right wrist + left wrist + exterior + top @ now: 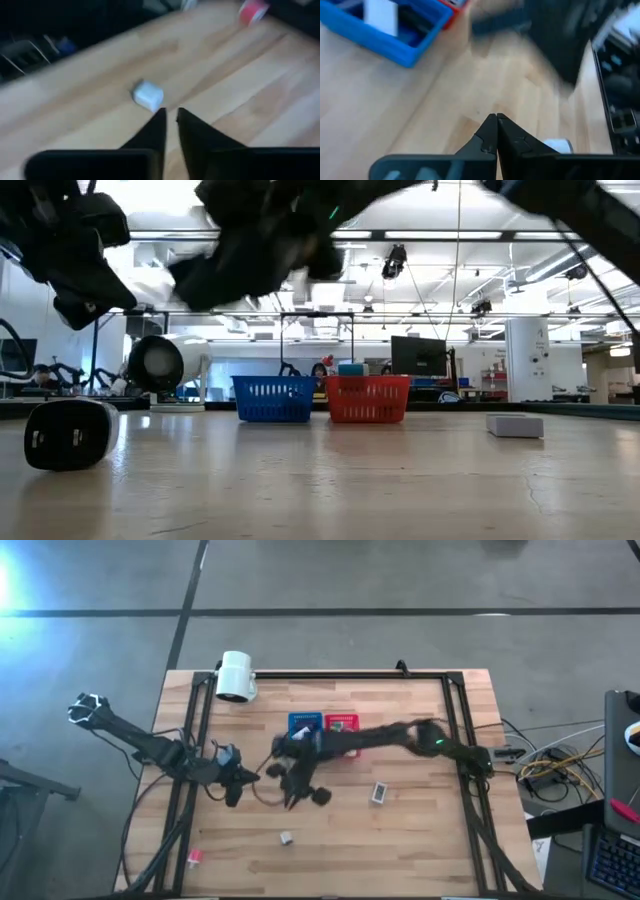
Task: Pick & Place Office items
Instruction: Put the white and black charger adapter into the red bin
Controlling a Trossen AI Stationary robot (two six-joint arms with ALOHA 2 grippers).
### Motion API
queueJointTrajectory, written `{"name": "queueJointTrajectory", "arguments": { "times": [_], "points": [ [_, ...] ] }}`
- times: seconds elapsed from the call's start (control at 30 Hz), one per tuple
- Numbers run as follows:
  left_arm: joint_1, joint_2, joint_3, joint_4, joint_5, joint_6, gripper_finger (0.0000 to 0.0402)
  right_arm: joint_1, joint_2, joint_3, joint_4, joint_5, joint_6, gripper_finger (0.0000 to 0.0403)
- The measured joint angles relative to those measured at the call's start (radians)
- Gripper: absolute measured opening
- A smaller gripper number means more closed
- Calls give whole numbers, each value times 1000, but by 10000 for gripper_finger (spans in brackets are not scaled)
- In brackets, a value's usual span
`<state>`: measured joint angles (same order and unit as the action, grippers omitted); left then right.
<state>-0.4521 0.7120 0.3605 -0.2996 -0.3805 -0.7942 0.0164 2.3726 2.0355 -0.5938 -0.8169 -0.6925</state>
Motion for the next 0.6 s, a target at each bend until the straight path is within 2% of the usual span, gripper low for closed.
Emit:
{"name": "queueJointTrajectory", "arguments": {
  "times": [0.07,0.17,0.23,0.3,0.37,0.47,0.6],
  "points": [
    [-12,42,26,1,35,44,2,-19,-116,-83,39,-24,37,18],
    [-38,136,78,0,101,118,2,-63,-289,-268,185,-84,168,13],
    [-50,217,125,-1,131,172,2,-99,-394,-420,339,-77,311,10],
    [-58,310,187,-6,147,220,7,-136,-506,-575,507,9,476,9],
    [-61,405,257,-45,167,259,21,-177,-641,-722,639,160,616,8],
    [-63,546,377,-134,220,353,55,-246,-814,-910,672,366,727,8],
    [-82,707,525,-259,287,544,118,-310,-986,-1133,707,407,808,8]
  ]
}}
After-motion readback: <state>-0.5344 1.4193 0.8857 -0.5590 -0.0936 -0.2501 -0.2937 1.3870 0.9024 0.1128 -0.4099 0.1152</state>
